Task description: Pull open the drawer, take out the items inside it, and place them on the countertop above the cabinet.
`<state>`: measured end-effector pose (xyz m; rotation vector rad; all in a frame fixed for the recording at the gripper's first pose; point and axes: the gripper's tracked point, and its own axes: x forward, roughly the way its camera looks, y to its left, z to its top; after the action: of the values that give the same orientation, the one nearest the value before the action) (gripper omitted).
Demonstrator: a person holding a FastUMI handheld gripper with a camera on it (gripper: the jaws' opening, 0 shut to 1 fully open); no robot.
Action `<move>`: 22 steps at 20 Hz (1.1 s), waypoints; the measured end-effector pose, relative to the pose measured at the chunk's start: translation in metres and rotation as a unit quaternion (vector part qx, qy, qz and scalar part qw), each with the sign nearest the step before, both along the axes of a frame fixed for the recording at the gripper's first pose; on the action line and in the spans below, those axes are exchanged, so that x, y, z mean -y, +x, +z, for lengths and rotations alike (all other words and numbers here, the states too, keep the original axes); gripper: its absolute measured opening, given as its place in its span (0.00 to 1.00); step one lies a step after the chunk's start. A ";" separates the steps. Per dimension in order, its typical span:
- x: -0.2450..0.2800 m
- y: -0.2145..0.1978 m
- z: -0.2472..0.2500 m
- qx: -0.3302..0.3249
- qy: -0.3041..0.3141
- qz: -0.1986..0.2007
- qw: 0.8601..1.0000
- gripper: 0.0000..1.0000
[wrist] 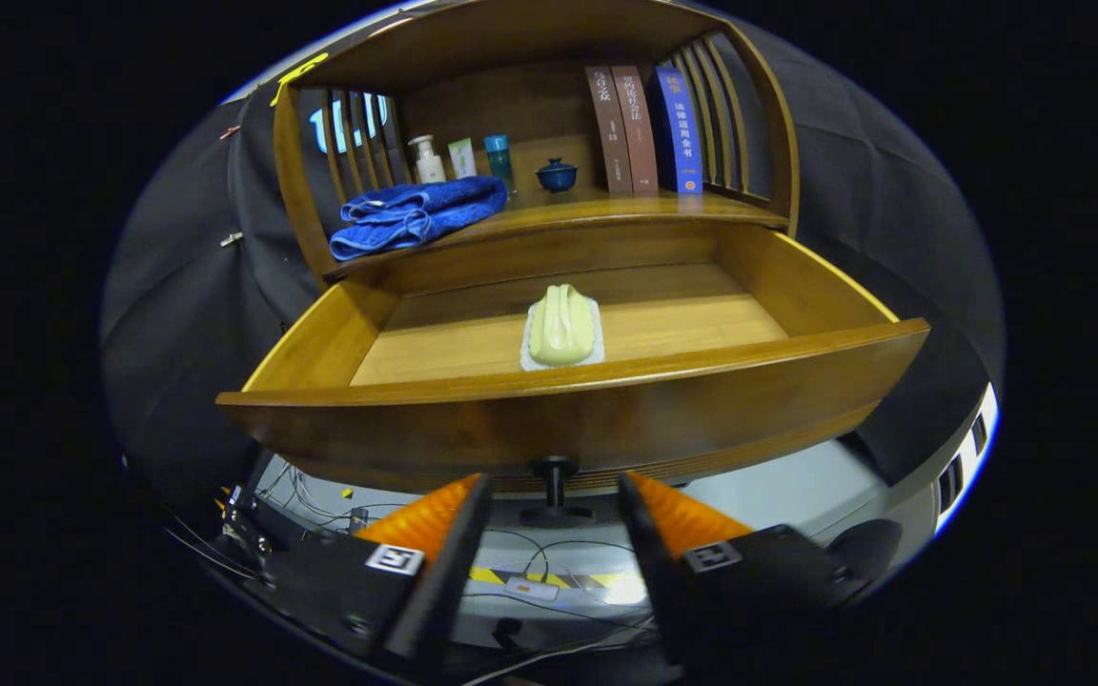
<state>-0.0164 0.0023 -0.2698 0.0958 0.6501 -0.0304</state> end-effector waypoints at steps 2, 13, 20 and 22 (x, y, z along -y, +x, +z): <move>-0.001 0.001 0.033 0.030 -0.003 0.002 1.000 0.97; -0.011 0.118 0.087 -0.024 0.003 0.018 1.000 1.00; 0.001 0.181 0.022 -0.161 0.013 0.005 0.987 1.00; 0.004 0.189 0.005 -0.188 0.007 0.002 0.982 0.98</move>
<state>0.1723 -0.0017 -0.2649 0.1030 1.0285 -0.0414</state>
